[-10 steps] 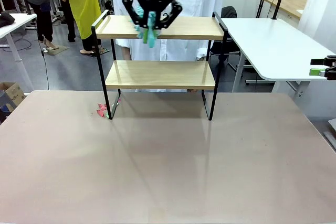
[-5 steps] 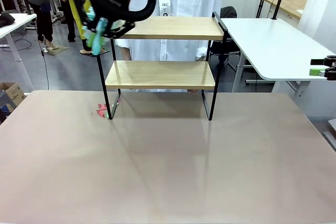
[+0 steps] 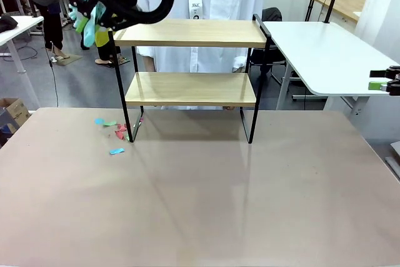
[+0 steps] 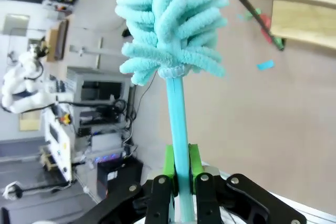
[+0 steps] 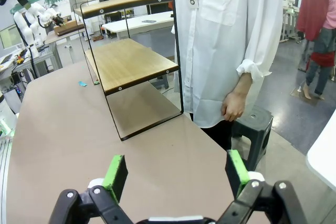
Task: Clean the shelf.
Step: Clean the specific section of the Shelf indicated by the human with the Duster.
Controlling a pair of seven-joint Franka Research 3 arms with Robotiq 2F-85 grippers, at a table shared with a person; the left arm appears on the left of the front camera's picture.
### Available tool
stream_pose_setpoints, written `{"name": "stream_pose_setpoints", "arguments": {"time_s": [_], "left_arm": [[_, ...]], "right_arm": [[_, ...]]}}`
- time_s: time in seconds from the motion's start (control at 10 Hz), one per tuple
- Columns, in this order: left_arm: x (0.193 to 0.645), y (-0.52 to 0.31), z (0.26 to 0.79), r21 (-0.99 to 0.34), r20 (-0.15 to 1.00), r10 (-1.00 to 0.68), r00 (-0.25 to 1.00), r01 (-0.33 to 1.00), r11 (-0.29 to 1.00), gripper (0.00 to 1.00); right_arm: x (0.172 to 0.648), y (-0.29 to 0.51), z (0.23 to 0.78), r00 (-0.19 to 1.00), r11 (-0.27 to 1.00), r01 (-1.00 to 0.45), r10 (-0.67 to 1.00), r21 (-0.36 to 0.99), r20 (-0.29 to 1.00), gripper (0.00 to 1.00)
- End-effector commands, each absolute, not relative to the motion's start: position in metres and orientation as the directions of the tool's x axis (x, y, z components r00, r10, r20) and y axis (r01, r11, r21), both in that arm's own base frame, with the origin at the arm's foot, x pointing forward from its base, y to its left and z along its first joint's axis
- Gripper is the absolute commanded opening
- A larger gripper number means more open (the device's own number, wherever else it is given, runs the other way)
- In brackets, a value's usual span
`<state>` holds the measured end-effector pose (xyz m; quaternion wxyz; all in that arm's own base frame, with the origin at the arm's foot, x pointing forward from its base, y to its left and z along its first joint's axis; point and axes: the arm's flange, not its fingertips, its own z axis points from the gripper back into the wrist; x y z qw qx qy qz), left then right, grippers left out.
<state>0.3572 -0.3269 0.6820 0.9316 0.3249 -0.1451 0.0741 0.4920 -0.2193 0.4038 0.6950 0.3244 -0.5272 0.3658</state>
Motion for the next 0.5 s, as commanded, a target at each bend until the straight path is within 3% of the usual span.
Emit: {"name": "stream_pose_setpoints", "arguments": {"time_s": [0.0, 0.4], "left_arm": [[0.3702, -0.3231, 0.6692, 0.610, 0.282, 0.072, 0.957, -0.237, 0.756, 0.13], [0.3681, -0.3261, 0.6692, 0.603, 0.290, 0.055, 0.955, -0.227, 0.765, 0.13]], "right_arm": [[0.4920, -0.2180, 0.4069, 0.172, 0.519, -0.853, 0.172, 0.059, 0.970, 1.00], [0.4920, -0.2180, 0.4069, 0.172, 0.519, -0.853, 0.172, 0.059, 0.970, 1.00]]}}
